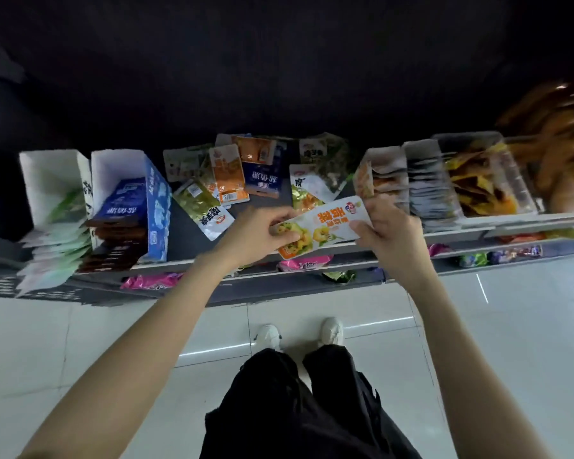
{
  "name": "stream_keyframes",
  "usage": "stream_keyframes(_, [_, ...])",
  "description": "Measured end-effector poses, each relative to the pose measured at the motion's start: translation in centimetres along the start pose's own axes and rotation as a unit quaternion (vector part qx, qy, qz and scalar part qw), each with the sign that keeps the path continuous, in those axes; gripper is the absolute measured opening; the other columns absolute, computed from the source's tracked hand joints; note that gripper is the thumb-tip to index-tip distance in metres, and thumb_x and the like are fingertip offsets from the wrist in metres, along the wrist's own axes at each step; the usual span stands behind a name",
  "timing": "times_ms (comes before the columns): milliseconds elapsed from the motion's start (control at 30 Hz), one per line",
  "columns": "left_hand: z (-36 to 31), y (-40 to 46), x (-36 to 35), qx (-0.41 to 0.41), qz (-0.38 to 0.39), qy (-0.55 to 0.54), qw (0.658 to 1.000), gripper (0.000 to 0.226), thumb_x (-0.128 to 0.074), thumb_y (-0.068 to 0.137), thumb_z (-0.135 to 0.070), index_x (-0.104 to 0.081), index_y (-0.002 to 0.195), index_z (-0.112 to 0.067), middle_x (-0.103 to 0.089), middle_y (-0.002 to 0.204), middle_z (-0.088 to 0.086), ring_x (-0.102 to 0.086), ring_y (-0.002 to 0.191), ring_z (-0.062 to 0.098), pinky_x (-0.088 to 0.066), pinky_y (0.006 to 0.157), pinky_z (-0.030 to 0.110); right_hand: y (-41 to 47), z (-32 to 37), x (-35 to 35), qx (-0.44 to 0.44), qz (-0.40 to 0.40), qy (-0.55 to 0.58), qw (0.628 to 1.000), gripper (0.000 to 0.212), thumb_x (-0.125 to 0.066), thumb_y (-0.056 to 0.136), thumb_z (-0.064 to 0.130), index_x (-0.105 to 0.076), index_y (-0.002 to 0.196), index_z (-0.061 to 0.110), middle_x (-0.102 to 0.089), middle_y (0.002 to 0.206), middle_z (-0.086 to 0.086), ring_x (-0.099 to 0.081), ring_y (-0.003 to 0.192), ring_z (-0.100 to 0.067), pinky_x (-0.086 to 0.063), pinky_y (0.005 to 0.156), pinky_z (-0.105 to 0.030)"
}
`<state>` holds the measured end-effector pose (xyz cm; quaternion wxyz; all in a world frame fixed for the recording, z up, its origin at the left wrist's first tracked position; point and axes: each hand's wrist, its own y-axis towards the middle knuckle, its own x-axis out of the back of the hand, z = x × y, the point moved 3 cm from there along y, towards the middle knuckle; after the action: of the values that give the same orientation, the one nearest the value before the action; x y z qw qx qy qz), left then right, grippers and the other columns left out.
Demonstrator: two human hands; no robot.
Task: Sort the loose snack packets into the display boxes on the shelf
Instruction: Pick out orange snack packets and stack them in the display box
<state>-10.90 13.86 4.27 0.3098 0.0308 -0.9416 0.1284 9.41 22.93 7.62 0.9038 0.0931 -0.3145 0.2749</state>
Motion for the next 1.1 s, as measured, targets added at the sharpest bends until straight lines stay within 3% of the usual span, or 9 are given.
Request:
stream_keyframes(133, [-4.0, 3.3, -2.8, -0.08, -0.022, 0.144, 0.986, 0.03, -0.065, 0.085, -0.038, -0.064, 0.115, -0.031, -0.071, 0.1, -0.009, -0.064, 0.085, 0.012, -0.049, 0.071, 0.027, -3.0, -1.9, 3.6, 0.044, -0.043, -0.073, 0.995, 0.027, -0.053, 0.094, 0.007, -0.058, 0.116, 0.022, -0.062, 0.065, 0.012, -0.066, 0.062, -0.001, -0.046, 0.048, -0.012])
stream_keyframes(233, [-7.2, 6.9, -5.0, -0.145, -0.092, 0.109, 0.979, 0.033, -0.066, 0.086, -0.027, -0.061, 0.119, -0.027, -0.067, 0.108, -0.007, -0.063, 0.092, 0.01, -0.052, 0.073, 0.027, -3.5, -4.1, 6.8, 0.057, -0.17, -0.058, 0.982, 0.031, -0.05, 0.092, -0.001, -0.066, 0.107, 0.021, -0.06, 0.059, -0.003, -0.066, 0.057, -0.02, -0.051, 0.046, -0.033])
stream_keyframes(333, [-8.2, 10.8, -6.6, -0.059, -0.164, 0.038, 0.984, 0.044, -0.063, 0.088, -0.028, -0.05, 0.13, -0.022, -0.056, 0.129, -0.005, -0.053, 0.113, 0.009, -0.044, 0.089, 0.024, -2.1, -5.4, 10.1, 0.072, -0.282, -0.03, 0.956, 0.03, -0.05, 0.089, -0.007, -0.07, 0.103, 0.011, -0.064, 0.065, -0.004, -0.064, 0.057, -0.018, -0.057, 0.057, -0.025])
stream_keyframes(433, [-8.3, 13.7, -8.6, -0.019, -0.138, 0.117, 0.983, 0.042, -0.056, 0.092, -0.032, -0.048, 0.132, -0.023, -0.052, 0.134, -0.003, -0.048, 0.122, 0.016, -0.042, 0.096, 0.031, 0.8, -5.5, 12.6, 0.103, -0.3, -0.03, 0.948, 0.031, -0.047, 0.09, -0.006, -0.07, 0.104, 0.009, -0.066, 0.068, -0.007, -0.068, 0.062, -0.023, -0.05, 0.054, -0.01])
stream_keyframes(533, [-8.5, 15.0, -10.0, -0.037, -0.107, 0.214, 0.97, 0.038, -0.052, 0.094, -0.035, -0.051, 0.131, -0.026, -0.051, 0.135, -0.005, -0.047, 0.122, 0.016, -0.042, 0.093, 0.03, 4.8, -5.9, 13.1, 0.156, -0.261, -0.1, 0.947, 0.038, -0.048, 0.084, -0.011, -0.07, 0.104, 0.012, -0.07, 0.076, -0.008, -0.066, 0.06, -0.022, -0.049, 0.044, -0.025])
stream_keyframes(633, [-8.6, 15.4, -10.4, -0.02, -0.153, 0.27, 0.95, 0.031, -0.053, 0.093, -0.037, -0.059, 0.122, -0.03, -0.061, 0.123, -0.006, -0.054, 0.111, 0.014, -0.044, 0.073, 0.023, 8.5, -5.7, 11.4, 0.206, -0.174, -0.217, 0.938, 0.043, -0.049, 0.074, -0.015, -0.07, 0.102, 0.01, -0.071, 0.085, -0.01, -0.066, 0.061, -0.024, -0.052, 0.045, -0.029])
stream_keyframes(767, [-8.9, 15.8, -10.6, -0.009, -0.199, 0.281, 0.939, 0.023, -0.054, 0.093, -0.038, -0.067, 0.111, -0.031, -0.067, 0.109, -0.007, -0.059, 0.097, 0.011, -0.027, 0.053, 0.015, 11.8, -6.0, 9.0, 0.167, 0.017, -0.422, 0.891, 0.05, -0.044, 0.085, -0.006, -0.051, 0.128, 0.019, -0.063, 0.108, -0.008, -0.066, 0.086, -0.029, -0.05, 0.064, -0.034])
stream_keyframes(900, [-8.3, 15.8, -11.0, 0.008, -0.201, 0.281, 0.938, 0.025, -0.05, 0.094, -0.041, -0.067, 0.111, -0.035, -0.066, 0.109, -0.009, -0.058, 0.1, 0.011, -0.039, 0.062, 0.02, 12.6, -6.1, 6.7, 0.173, 0.1, -0.505, 0.84, 0.042, -0.043, 0.093, 0.001, -0.049, 0.13, 0.021, -0.065, 0.108, -0.005, -0.065, 0.098, -0.024, -0.051, 0.075, -0.03])
stream_keyframes(1100, [-8.4, 15.3, -11.1, 0.027, -0.215, 0.268, 0.939, 0.024, -0.05, 0.094, -0.039, -0.067, 0.112, -0.035, -0.066, 0.112, -0.01, -0.058, 0.102, 0.012, -0.04, 0.065, 0.021, 12.9, -6.6, 5.2, 0.121, 0.122, -0.541, 0.823, 0.032, -0.042, 0.094, 0.003, -0.061, 0.115, 0.017, -0.069, 0.099, -0.003, -0.066, 0.093, -0.021, -0.044, 0.065, -0.027])
